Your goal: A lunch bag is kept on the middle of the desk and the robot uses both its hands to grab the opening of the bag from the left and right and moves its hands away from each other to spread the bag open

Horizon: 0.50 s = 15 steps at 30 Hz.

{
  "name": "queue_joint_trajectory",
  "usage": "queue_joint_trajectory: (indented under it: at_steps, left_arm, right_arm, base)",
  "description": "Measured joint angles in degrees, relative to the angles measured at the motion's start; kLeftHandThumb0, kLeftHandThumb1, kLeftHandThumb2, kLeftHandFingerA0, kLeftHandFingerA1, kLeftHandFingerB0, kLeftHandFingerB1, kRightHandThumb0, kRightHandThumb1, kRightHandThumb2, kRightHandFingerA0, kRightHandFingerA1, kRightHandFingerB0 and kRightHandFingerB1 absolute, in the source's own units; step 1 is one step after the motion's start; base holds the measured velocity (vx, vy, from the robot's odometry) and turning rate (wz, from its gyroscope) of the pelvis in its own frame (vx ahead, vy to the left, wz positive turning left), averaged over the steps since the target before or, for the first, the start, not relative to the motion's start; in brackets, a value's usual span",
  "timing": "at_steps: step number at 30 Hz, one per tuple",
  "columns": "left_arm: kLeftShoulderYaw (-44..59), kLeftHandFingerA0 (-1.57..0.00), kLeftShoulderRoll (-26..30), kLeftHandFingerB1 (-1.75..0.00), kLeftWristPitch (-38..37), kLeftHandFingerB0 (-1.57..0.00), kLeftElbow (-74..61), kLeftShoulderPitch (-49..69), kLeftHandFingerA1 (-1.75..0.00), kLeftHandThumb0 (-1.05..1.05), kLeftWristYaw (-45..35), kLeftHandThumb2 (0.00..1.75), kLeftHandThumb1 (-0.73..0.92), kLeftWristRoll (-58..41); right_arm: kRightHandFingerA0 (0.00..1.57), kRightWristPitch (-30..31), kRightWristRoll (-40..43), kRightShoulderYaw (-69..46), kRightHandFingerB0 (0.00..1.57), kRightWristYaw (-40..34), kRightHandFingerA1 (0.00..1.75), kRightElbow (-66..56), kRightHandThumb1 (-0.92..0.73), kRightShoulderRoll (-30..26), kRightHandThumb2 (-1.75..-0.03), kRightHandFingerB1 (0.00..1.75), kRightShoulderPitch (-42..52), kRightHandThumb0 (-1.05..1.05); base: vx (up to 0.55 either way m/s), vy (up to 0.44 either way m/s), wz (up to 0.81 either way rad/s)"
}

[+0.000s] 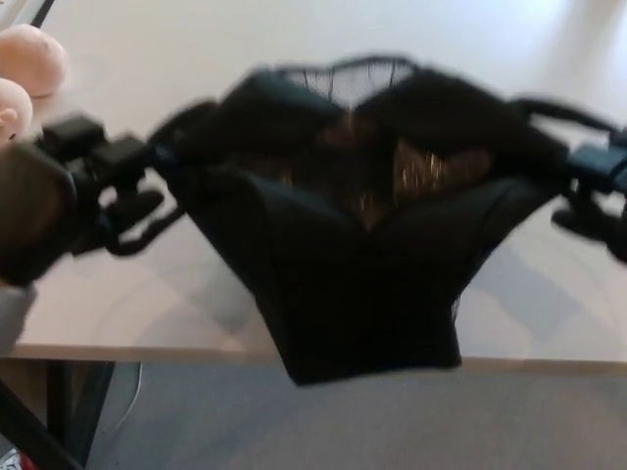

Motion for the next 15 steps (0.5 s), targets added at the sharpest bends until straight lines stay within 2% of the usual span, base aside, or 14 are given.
queue_joint_trajectory:
  at_steps: [2,4,5,6,7,8,9,10,11,12,14,15]
  left_arm:
    - [2.71,-0.64,0.78,-0.71,0.0,-0.68,-4.19,-1.62,-1.03,-0.29,-0.35,0.6,0.69,-0.87]
    - [5.09,-0.65,1.08,-0.69,-0.15,-0.69,-6.96,-4.34,-1.01,-0.3,-0.82,0.6,0.7,-2.11]
    - [6.17,-0.6,1.26,-0.65,-0.31,-0.71,-7.88,-5.9,-0.99,-0.29,-1.08,0.59,0.65,-2.88]
    - [6.88,-0.61,1.33,-0.55,-0.31,-0.69,-8.7,-6.76,-0.89,-0.29,-1.3,0.59,0.63,-3.27]
    - [7.7,-0.61,1.33,-0.55,-0.21,-0.69,-10.4,-7.78,-0.89,-0.29,-1.54,0.59,0.63,-3.66]
    - [8.06,-0.5,1.3,-0.44,-0.13,-0.59,-11.39,-8.26,-0.77,-0.34,-1.69,0.59,0.64,-3.79]
    - [8.6,-0.46,1.17,-0.4,-0.02,-0.53,-13.02,-8.84,-0.65,-0.4,-2.09,0.59,0.63,-4.05]
    - [8.8,-0.37,1.1,-0.35,0.02,-0.44,-13.71,-9.04,-0.51,-0.47,-2.37,0.59,0.63,-4.21]
    - [9.01,-0.37,0.97,-0.35,0.05,-0.44,-14.65,-9.3,-0.51,-0.47,-2.9,0.59,0.63,-4.52]
    - [9.1,-0.31,0.87,-0.31,0.06,-0.3,-15.24,-9.42,-0.4,-0.53,-3.31,0.61,0.65,-4.78]
    - [9.22,-0.3,0.63,-0.3,0.14,-0.3,-16.77,-9.56,-0.4,-0.55,-4.49,0.61,0.66,-5.49]
    - [9.3,-0.3,0.53,-0.3,0.23,-0.31,-17.6,-9.6,-0.4,-0.54,-5.17,0.61,0.67,-5.86]
  right_arm:
    - [1.03,-0.77,0.69,-1.55,0.82,0.62,0.63,-2.98,-0.5,-0.69,-0.56,0.49,-3.03,-0.29]
    - [1.03,-1.34,2.06,-3.03,0.81,1.81,0.68,-4.25,-0.51,-0.71,-0.56,0.49,-6.54,-0.3]
    - [0.98,-1.63,2.83,-3.72,0.7,2.64,0.65,-4.38,-0.53,-0.7,-0.57,0.46,-8.35,-0.43]
    - [0.93,-1.84,3.51,-4.1,0.6,3.28,0.68,-4.3,-0.48,-0.64,-0.83,0.57,-9.52,-0.57]
    - [0.93,-2.15,4.57,-4.69,0.6,4.39,0.68,-4.05,-0.48,-0.42,-0.83,0.57,-11.17,-0.57]
    - [0.78,-2.35,5.18,-4.99,0.54,5.09,0.62,-3.97,-0.47,-0.25,-0.81,0.54,-12.01,-0.61]
    - [0.76,-2.78,6.47,-5.5,0.5,6.43,0.53,-3.87,-0.52,0.13,-0.63,0.44,-13.26,-0.66]
    - [0.61,-2.95,7.04,-5.72,0.35,7.15,0.6,-3.85,-0.49,0.28,-0.86,0.48,-13.77,-0.69]
    - [0.61,-3.14,8.0,-5.99,0.35,8.34,0.6,-3.87,-0.49,0.56,-0.86,0.48,-14.38,-0.69]
    - [0.25,-3.21,8.62,-6.15,0.16,9.12,0.46,-3.94,-0.56,0.77,-0.88,0.4,-14.71,-0.77]
    - [0.21,-3.24,9.91,-6.38,0.15,11.15,0.44,-4.18,-0.57,1.2,-0.88,0.4,-15.32,-0.78]
    - [0.18,-3.23,10.73,-6.54,0.1,12.34,0.44,-4.25,-0.59,1.37,-0.91,0.39,-15.56,-0.79]
  base:
    - [0.0,0.0,0.0]
    - [0.0,0.0,0.0]
    - [0.0,0.0,0.0]
    - [0.0,0.0,0.0]
    - [0.0,0.0,0.0]
    - [0.0,0.0,0.0]
    - [0.0,0.0,0.0]
    - [0.0,0.0,0.0]
    - [0.0,0.0,0.0]
    - [0.0,0.0,0.0]
    - [0.0,0.0,0.0]
    - [0.0,0.0,0.0]
